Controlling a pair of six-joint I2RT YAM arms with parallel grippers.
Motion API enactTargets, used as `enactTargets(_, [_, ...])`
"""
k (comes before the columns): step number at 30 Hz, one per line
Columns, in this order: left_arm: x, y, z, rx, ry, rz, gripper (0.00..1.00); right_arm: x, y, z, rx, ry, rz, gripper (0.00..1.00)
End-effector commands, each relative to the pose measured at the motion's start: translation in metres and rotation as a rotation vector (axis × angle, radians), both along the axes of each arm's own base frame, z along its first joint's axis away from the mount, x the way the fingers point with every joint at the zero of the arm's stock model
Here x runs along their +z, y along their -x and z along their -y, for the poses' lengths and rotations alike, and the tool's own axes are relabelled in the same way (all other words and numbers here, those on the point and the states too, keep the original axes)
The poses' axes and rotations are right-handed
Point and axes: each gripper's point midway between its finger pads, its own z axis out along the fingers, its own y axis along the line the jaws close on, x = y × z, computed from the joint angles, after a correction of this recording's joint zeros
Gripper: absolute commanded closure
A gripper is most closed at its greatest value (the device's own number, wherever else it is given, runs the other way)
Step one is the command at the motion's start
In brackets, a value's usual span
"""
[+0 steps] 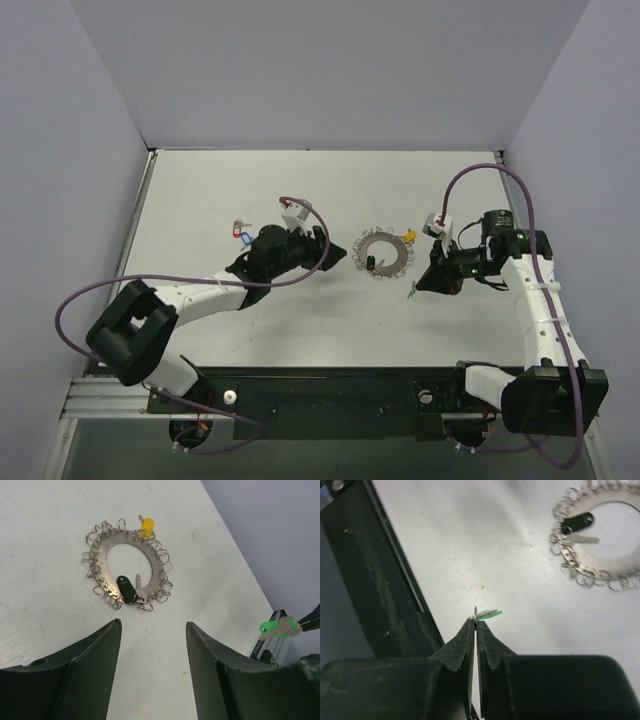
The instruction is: Put the keys on the keyring
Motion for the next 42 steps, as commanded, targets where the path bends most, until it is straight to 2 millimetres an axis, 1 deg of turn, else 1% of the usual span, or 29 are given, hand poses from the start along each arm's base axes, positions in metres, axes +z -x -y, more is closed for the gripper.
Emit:
enactTargets(1, [-0.04,-0.007,0.022,-0.051,-0.072,-0.264,0.36,-0.002,-0.046,0.021,-0.369,-0.006,-0.026,1.0])
enactTargets(2, [-0.05,-0.008,0.022,-0.046,-0.103,-0.3,0.37,-0.003,-0.052,0.025,-0.424,-0.012,-0.023,1.0])
enactTargets(3, [-0.055,-0.016,0.03,-0.051,-0.12,-0.313,0.39,-0.006,-0.055,0.03,-0.463,-0.008,-0.028,1.0])
enactTargets(4, [-0.062,-0.017,0.031,-0.056,-0.147,-0.333,0.41,-0.003,-0.061,0.033,-0.504,-0.02,-0.027,1.0])
enactTargets(5, [-0.068,-0.023,0.037,-0.06,-0.164,-0.342,0.42,-0.004,-0.062,0.035,-0.521,-0.024,-0.029,1.0])
enactTargets(6, [-0.067,-0.028,0.04,-0.053,-0.17,-0.348,0.43,-0.004,-0.064,0.037,-0.539,-0.03,-0.032,1.0])
enactTargets(7, [-0.074,-0.031,0.041,-0.049,-0.184,-0.358,0.46,-0.003,-0.064,0.038,-0.548,-0.032,-0.03,1.0])
enactTargets(8, [-0.075,-0.036,0.041,-0.031,-0.198,-0.359,0.47,-0.002,-0.066,0.039,-0.555,-0.039,-0.024,1.0])
enactTargets(9, [-0.078,-0.037,0.042,-0.036,-0.217,-0.349,0.49,-0.003,-0.066,0.039,-0.558,-0.042,-0.025,1.0])
enactTargets(12, [-0.078,-0.041,0.042,-0.028,-0.299,-0.296,0.5,-0.002,-0.066,0.04,-0.559,-0.049,-0.024,1.0])
enactTargets(13, [-0.08,-0.039,0.042,-0.032,-0.319,-0.294,0.49,-0.003,-0.067,0.039,-0.558,-0.05,-0.028,1.0])
enactTargets(14, [-0.078,-0.039,0.043,-0.039,-0.335,-0.286,0.5,-0.003,-0.066,0.039,-0.554,-0.052,-0.027,1.0])
enactTargets(15, [-0.081,-0.038,0.043,-0.04,-0.349,-0.293,0.5,-0.003,-0.066,0.039,-0.553,-0.053,-0.024,1.0])
enactTargets(17, [-0.079,-0.038,0.047,-0.038,-0.346,-0.286,0.5,-0.003,-0.067,0.039,-0.553,-0.053,-0.024,1.0])
enactTargets(19, [-0.066,-0.044,0.051,-0.002,-0.291,-0.24,0.5,-0.002,-0.067,0.04,-0.555,-0.049,-0.02,1.0])
enactTargets(20, [-0.065,-0.044,0.051,0.015,-0.273,-0.246,0.5,-0.003,-0.067,0.04,-0.558,-0.048,-0.019,1.0])
enactTargets(21, [-0.06,-0.046,0.054,0.018,-0.25,-0.234,0.49,-0.002,-0.067,0.04,-0.559,-0.049,-0.016,1.0])
enactTargets(23, [-0.056,-0.049,0.06,0.021,-0.238,-0.23,0.49,-0.001,-0.068,0.042,-0.569,-0.053,-0.012,1.0])
enactTargets(25, [-0.047,-0.057,0.065,0.027,-0.23,-0.222,0.48,0.0,-0.069,0.043,-0.578,-0.056,-0.008,1.0])
enactTargets(27, [-0.049,-0.064,0.06,0.037,-0.248,-0.231,0.47,0.001,-0.069,0.043,-0.584,-0.062,-0.002,1.0])
enactTargets(28, [-0.051,-0.071,0.055,0.048,-0.252,-0.235,0.47,0.003,-0.069,0.043,-0.584,-0.066,0.006,1.0])
enactTargets(30, [-0.056,-0.077,0.05,0.047,-0.25,-0.273,0.47,0.003,-0.069,0.043,-0.586,-0.069,0.003,1.0])
enactTargets(32, [-0.064,-0.079,0.047,0.047,-0.255,-0.303,0.48,0.004,-0.069,0.043,-0.584,-0.074,0.007,1.0])
enactTargets(35, [-0.072,-0.08,0.047,0.064,-0.271,-0.332,0.49,0.005,-0.069,0.042,-0.584,-0.077,0.006,1.0])
enactTargets(36, [-0.077,-0.08,0.047,0.069,-0.283,-0.344,0.49,0.005,-0.068,0.042,-0.583,-0.079,0.008,1.0])
enactTargets(37, [-0.075,-0.083,0.049,0.074,-0.28,-0.338,0.49,0.005,-0.068,0.042,-0.584,-0.079,0.008,1.0])
enactTargets(38, [-0.085,-0.079,0.046,0.072,-0.309,-0.367,0.5,0.005,-0.068,0.042,-0.585,-0.078,0.008,1.0])
enactTargets(39, [-0.083,-0.078,0.049,0.068,-0.309,-0.36,0.5,0.006,-0.068,0.042,-0.584,-0.081,0.01,1.0])
enactTargets(42, [-0.092,-0.072,0.052,0.057,-0.374,-0.352,0.52,0.006,-0.069,0.042,-0.584,-0.082,0.01,1.0])
